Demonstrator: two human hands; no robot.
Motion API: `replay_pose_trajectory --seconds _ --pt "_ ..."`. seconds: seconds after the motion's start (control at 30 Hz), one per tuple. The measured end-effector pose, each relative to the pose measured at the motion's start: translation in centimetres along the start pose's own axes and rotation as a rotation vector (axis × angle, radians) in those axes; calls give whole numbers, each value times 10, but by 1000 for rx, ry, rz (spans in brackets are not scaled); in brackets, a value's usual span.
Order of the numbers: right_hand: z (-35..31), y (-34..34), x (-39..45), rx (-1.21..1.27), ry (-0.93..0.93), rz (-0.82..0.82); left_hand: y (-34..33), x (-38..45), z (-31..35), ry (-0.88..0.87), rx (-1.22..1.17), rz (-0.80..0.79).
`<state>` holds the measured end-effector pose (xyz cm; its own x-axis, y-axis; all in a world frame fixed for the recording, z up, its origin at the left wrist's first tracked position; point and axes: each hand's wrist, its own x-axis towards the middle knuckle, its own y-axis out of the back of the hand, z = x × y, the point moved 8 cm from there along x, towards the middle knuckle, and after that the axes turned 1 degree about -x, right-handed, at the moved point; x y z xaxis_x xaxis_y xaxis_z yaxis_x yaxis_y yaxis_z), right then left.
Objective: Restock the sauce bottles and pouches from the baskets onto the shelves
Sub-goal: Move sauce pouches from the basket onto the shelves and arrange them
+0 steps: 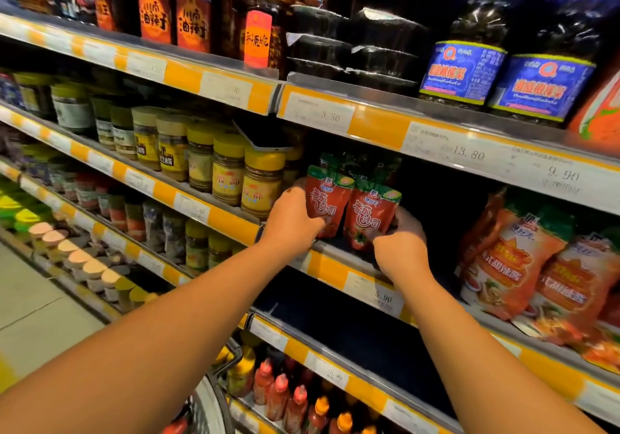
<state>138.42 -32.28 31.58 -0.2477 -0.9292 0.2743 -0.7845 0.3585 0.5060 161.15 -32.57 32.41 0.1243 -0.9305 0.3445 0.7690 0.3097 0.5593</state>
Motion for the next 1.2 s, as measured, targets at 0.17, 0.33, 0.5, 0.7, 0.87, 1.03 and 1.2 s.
replay_pose_trajectory --seconds 0.17,0.33,0.5,0.7,0.87,1.03,1.2 --pt "-5 -7 8 -74 -21 -7 2 5 -2 27 45 31" --pt "-8 -15 15 -105 -28 -8 3 11 -5 45 86 36" --pt "-9 -25 24 -89 -18 2 2 17 -6 61 150 36" --pt "-8 -28 27 -59 -40 37 0 22 -11 84 175 27" --pt "-7 -30 24 -59 -44 37 3 18 -11 51 197 51" --pt "-4 -11 13 -30 -89 43 10 5 -7 -34 183 106" --pt "-15 26 -23 44 -55 80 26 -36 -7 -102 -57 97"
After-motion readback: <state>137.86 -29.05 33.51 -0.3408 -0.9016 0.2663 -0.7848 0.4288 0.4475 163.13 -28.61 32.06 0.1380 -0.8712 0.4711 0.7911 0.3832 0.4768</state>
